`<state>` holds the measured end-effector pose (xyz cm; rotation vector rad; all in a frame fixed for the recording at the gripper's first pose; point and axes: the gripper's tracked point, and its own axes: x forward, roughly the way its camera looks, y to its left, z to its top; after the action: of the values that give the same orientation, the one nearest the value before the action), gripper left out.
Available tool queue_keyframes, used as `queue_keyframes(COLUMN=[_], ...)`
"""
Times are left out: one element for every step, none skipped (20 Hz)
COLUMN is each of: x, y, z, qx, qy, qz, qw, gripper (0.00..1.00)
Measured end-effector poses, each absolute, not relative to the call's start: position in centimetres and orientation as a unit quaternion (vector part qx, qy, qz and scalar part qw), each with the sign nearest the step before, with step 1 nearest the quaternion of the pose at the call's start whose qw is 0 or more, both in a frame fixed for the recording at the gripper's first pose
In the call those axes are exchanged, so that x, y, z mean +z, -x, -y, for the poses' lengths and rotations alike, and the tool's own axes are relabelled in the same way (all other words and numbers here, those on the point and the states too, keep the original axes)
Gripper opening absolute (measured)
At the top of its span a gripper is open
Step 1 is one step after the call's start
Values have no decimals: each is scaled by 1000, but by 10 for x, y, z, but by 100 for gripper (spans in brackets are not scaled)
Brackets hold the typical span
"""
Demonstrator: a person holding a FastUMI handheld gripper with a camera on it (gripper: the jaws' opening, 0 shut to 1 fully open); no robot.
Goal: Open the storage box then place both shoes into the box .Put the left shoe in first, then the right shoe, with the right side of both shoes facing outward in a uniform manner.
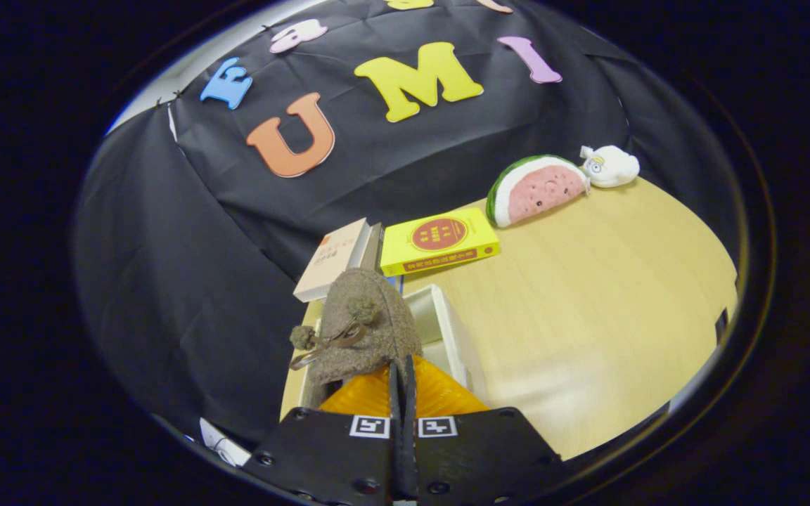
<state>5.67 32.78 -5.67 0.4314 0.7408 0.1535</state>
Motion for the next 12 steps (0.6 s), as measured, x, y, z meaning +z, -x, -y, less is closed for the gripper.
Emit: queue_keyframes(x=[-59,-61,-66,-72,-74,-78,-83,-86,-82,-76,-70,-62], y=[-60,-61,-62,-61,-58,-55,-54,-51,-52,-52,-50,-52], z=[-326,-323,-323,-324,-327,-331,-329,-326,-329,-329,-324,-323], qx=[70,67,64,67,75,87,89,91,101,107,109,117], qy=[-210,-210,-210,-212,-215,-217,-213,-210,-219,-218,-211,-206], qz=[-350,-345,-346,-351,-359,-367,-374,-379,-372,-366,-357,-346], qw=[910,912,912,910,905,900,898,897,896,898,903,908], gripper=[1,2,3,8,11,19,27,34,42,50,58,65])
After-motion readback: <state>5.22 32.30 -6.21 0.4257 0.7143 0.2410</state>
